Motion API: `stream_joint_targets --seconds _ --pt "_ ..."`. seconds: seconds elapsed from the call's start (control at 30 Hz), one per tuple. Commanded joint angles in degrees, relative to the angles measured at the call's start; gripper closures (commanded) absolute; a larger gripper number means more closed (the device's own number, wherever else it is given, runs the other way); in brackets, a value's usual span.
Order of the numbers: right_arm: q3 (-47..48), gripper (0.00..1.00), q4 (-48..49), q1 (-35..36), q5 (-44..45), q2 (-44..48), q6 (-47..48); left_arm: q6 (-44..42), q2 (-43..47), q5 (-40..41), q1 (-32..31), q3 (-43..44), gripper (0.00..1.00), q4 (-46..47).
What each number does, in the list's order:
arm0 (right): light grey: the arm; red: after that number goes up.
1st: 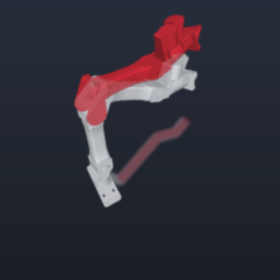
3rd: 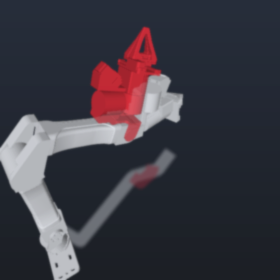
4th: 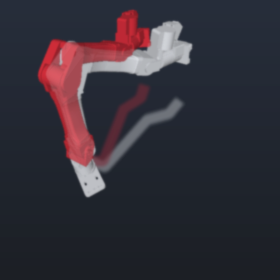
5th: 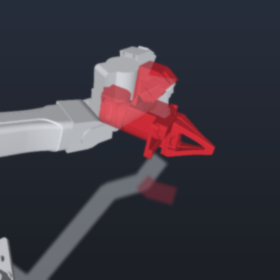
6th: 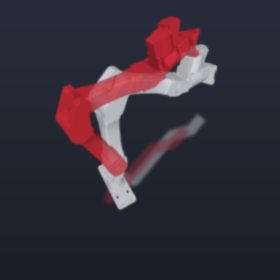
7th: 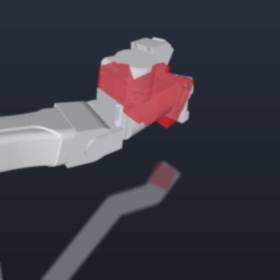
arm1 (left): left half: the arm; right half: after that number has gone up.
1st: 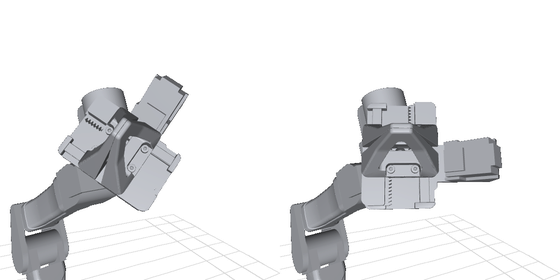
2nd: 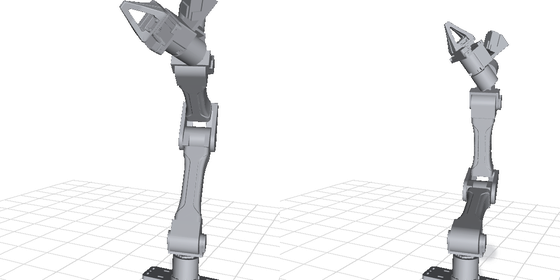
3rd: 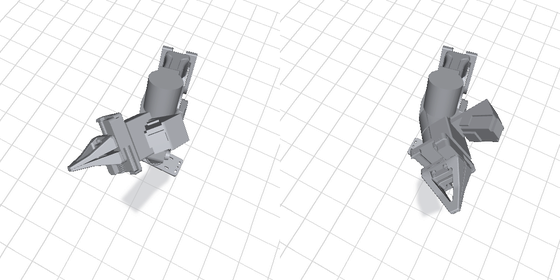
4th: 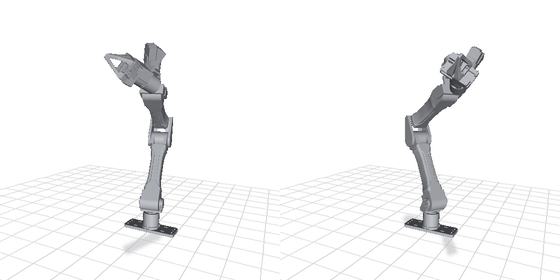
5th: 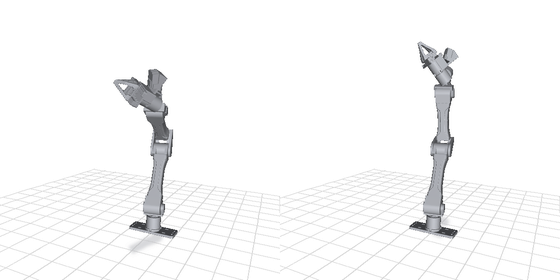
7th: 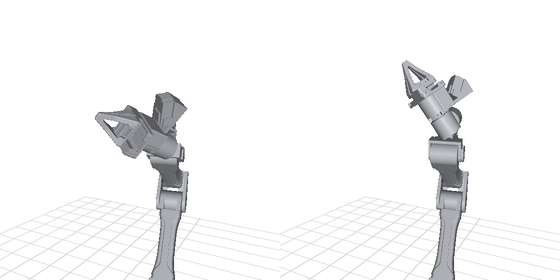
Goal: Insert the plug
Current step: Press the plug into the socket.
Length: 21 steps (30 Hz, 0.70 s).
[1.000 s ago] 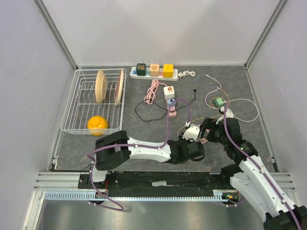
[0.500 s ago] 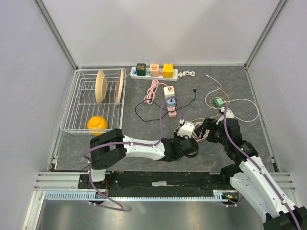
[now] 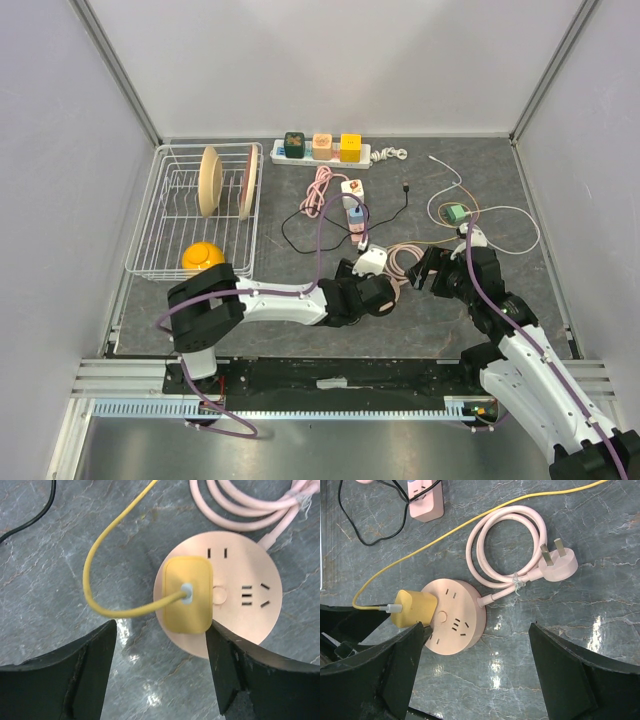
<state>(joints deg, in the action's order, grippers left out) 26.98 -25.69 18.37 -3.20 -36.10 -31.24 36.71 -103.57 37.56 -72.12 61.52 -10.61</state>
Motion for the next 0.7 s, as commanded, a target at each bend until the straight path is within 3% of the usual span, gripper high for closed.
stream_joint_targets --seconds 0.0,0.2,0.67 --pt "1.93 0.07 2.84 0.09 -0.49 -0.38 0.31 2.04 3.37 -3.19 -0.48 -0.70 0.22 -8.54" --pt "1.93 0.07 3.54 0.17 -0.23 -0.91 0.39 2.93 6.27 -3.37 -0.39 2.82 0.23 -9.60" --pt "1.85 0.07 3.81 0.17 -0.58 -0.91 -0.22 1.70 3.64 -5.66 1.98 7.30 0.32 -5.30"
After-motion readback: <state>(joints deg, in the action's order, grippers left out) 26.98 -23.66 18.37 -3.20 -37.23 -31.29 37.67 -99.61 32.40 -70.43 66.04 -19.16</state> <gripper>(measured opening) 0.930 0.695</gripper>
